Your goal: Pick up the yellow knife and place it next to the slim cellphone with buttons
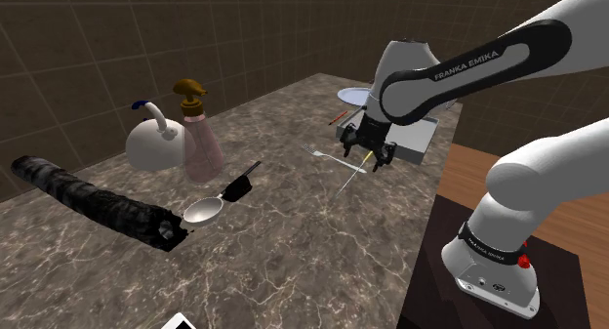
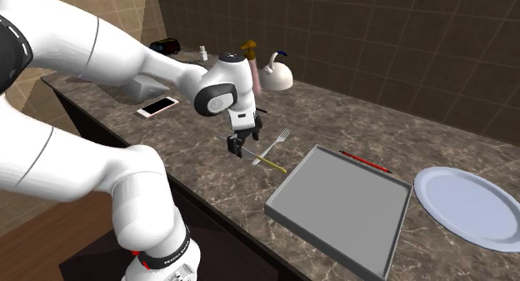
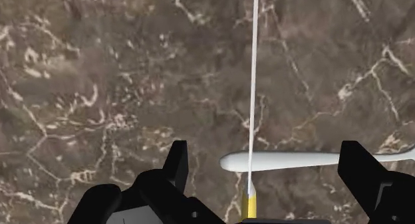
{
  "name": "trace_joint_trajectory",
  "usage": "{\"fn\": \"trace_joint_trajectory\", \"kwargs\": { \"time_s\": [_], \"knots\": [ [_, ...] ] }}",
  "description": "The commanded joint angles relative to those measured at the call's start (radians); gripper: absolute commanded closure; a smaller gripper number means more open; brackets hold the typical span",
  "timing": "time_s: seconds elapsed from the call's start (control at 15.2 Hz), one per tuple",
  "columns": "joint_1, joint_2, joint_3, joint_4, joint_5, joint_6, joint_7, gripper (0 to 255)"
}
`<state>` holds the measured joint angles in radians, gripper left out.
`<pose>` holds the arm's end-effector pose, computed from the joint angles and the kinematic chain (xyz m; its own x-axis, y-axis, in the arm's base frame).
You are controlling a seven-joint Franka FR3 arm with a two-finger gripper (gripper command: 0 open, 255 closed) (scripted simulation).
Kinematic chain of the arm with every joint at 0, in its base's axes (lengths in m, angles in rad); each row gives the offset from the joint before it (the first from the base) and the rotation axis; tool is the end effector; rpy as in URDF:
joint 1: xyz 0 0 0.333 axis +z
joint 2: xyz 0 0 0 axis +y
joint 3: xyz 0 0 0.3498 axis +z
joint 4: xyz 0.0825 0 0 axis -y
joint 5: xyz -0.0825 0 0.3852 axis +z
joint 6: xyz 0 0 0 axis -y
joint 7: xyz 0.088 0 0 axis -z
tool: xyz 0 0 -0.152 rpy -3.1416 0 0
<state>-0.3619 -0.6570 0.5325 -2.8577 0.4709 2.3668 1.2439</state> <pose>0.3254 0.0470 0.3388 0.1011 -0.9948 -0.0074 -0.9845 -0.0990 -0.1448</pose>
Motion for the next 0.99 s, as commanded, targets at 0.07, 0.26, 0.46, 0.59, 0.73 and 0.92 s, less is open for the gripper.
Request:
{"fn": "trace_joint_trajectory", "kwargs": {
  "time_s": [0.07,0.26,0.46,0.59,0.73,0.92],
  "knots": [
    [-0.004,0.050,0.025,-0.012,0.014,0.065,0.009,0],
    [-0.009,0.095,0.041,-0.021,0.021,0.120,0.007,0],
    [-0.009,0.095,0.041,-0.021,0.021,0.120,0.007,0],
    [-0.009,0.095,0.041,-0.021,0.021,0.120,0.007,0],
    [-0.009,0.095,0.041,-0.021,0.021,0.120,0.007,0],
    [-0.009,0.095,0.041,-0.021,0.021,0.120,0.007,255]
  ]
}}
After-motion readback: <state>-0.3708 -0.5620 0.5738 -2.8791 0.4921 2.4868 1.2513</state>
